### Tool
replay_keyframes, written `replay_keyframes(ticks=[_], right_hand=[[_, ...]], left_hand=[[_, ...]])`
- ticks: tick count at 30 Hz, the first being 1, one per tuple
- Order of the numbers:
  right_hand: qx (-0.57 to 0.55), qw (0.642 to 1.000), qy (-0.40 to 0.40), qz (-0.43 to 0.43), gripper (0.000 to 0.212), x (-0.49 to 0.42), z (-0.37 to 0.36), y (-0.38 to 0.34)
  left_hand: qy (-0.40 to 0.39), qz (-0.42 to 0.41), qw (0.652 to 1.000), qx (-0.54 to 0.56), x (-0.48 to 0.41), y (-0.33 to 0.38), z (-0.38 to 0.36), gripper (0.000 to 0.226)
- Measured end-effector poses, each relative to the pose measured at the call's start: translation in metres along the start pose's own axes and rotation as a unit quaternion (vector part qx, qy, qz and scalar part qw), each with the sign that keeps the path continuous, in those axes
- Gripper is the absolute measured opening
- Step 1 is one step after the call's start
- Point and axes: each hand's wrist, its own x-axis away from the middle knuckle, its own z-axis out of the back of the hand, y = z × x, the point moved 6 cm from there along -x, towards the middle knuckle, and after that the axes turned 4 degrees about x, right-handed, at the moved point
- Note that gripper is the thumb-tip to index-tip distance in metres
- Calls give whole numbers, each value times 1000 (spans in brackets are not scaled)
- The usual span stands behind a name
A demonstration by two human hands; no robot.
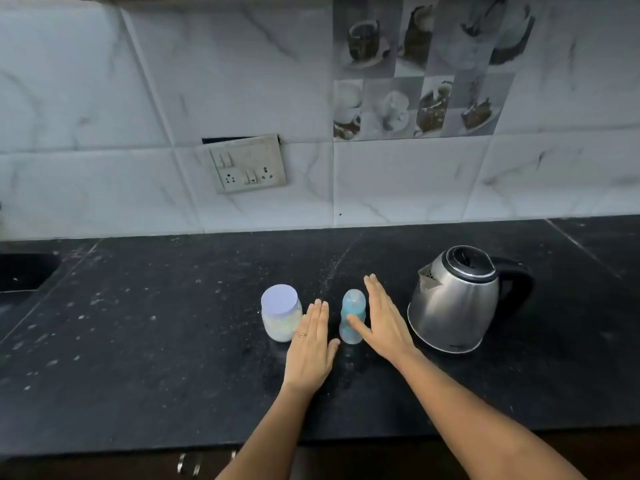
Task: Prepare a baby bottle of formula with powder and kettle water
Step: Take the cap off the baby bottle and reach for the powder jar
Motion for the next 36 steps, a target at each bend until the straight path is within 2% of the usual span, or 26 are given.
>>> replay_keyframes(ticks=[2, 5, 9, 13, 17, 22, 24, 27, 30, 33, 36], right_hand=[[-17, 1000, -3, -8, 84, -6, 1, -6], [-6, 999, -20, -27, 69, -12, 1, -14], [-19, 1000, 4, -6, 54, -5, 8, -24], [-55, 998, 19, 12, 50, 20, 19, -34], [-50, 999, -1, 6, 52, 52, 19, -39], [-47, 998, -35, -24, 48, 76, 11, -40], [-21, 998, -53, -28, 48, 79, 9, -43], [110, 987, -110, -37, 61, 70, 9, -46], [174, 964, -194, -53, 51, 58, 11, -50], [178, 960, -215, -2, 38, 50, 17, -55], [157, 949, -241, 126, 37, 50, 28, -55]], left_hand=[[-1, 19, 1000, 18, -3, 0, 5, 66], [-19, 40, 998, 34, -3, -2, 3, 66], [-35, 53, 993, 96, -4, 4, 8, 63], [-69, 94, 974, 194, 2, 12, 15, 72], [-105, 150, 938, 294, 20, 19, 12, 79], [-111, 175, 899, 386, 35, 33, 7, 46], [-104, 181, 888, 410, 39, 37, 7, 46], [-96, 188, 871, 444, 42, 41, 6, 48], [-87, 178, 871, 449, 43, 40, 4, 47], [-93, 172, 875, 442, 43, 38, 0, 44], [-97, 158, 884, 428, 42, 37, -1, 37]])
